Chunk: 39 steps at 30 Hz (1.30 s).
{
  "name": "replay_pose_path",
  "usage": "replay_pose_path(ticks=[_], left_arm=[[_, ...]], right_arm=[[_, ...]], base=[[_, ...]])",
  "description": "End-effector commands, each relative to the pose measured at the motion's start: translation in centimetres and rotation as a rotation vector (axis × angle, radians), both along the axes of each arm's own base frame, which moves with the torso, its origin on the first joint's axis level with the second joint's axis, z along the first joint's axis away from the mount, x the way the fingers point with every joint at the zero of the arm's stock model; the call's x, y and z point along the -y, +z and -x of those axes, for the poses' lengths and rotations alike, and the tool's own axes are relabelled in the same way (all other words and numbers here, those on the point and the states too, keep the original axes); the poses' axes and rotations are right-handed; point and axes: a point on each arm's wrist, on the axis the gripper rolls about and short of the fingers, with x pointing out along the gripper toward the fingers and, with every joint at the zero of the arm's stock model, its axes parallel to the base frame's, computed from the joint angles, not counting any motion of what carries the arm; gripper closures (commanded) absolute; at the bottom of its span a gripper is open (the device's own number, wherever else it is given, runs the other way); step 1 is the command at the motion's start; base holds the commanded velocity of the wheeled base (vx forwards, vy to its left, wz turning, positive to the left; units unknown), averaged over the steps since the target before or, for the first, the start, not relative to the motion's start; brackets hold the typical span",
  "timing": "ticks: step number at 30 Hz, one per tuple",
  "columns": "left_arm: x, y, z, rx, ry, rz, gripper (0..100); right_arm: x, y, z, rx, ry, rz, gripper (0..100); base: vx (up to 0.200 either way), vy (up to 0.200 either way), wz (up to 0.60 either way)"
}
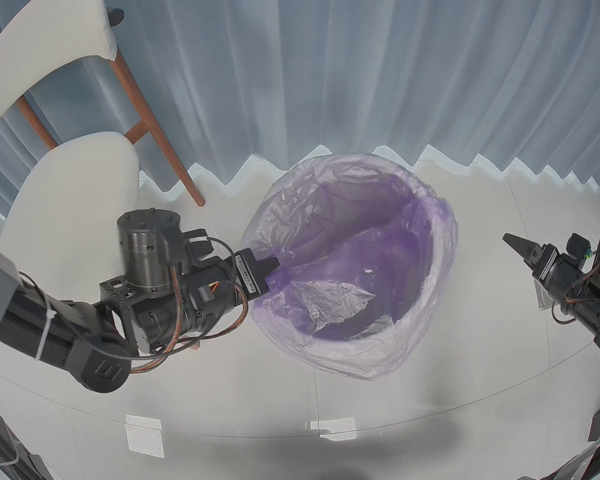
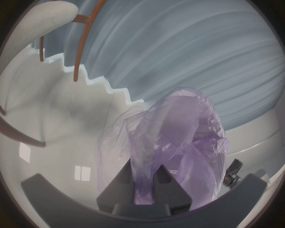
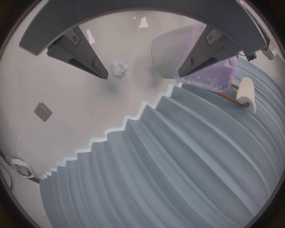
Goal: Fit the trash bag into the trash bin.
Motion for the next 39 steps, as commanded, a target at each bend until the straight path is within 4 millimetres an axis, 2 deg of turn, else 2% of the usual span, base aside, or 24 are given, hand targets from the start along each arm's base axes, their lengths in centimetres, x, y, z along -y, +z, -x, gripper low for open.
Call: replay_pose_path(ticks=[1,5,14,15,16,23,25,35,39], left_arm=[[0.7,-4.6,-3.9,-0.033,0.016,-0.153,100],[1.7,-6.0,-5.7,-0.025,0.006,-0.194,100],[3.5,-7.4,-9.0,0.012,0.031,-0.203,100],[3.6,-8.1,-10.4,0.042,0.062,-0.246,100],[3.7,-8.3,-10.7,0.048,0.065,-0.262,100],[4.0,-8.0,-12.3,0.136,0.102,-0.341,100],[4.2,-7.6,-12.6,0.154,0.106,-0.343,100],[2.9,-9.8,-14.7,0.132,0.149,-0.356,100],[2.1,-9.8,-15.7,0.137,0.175,-0.353,100]], right_arm=[[2.1,-1.7,-1.5,-0.089,-0.07,0.082,0],[2.0,-2.9,-2.5,-0.105,-0.038,0.152,0],[1.1,-5.6,-4.4,-0.167,0.055,0.245,0],[1.0,-6.2,-5.1,-0.166,0.07,0.284,0],[1.0,-6.4,-5.3,-0.167,0.075,0.293,0],[-0.2,-8.1,-7.0,-0.135,0.119,0.323,0],[-0.6,-9.5,-7.6,-0.146,0.137,0.351,0],[-1.3,-11.9,-9.6,-0.1,0.179,0.444,0],[-1.3,-11.8,-10.7,-0.079,0.175,0.452,0]], base=[[0.0,0.0,0.0],[0.0,0.0,0.0],[0.0,0.0,0.0],[0.0,0.0,0.0],[0.0,0.0,0.0],[0.0,0.0,0.0],[0.0,0.0,0.0],[0.0,0.0,0.0],[0.0,0.0,0.0]])
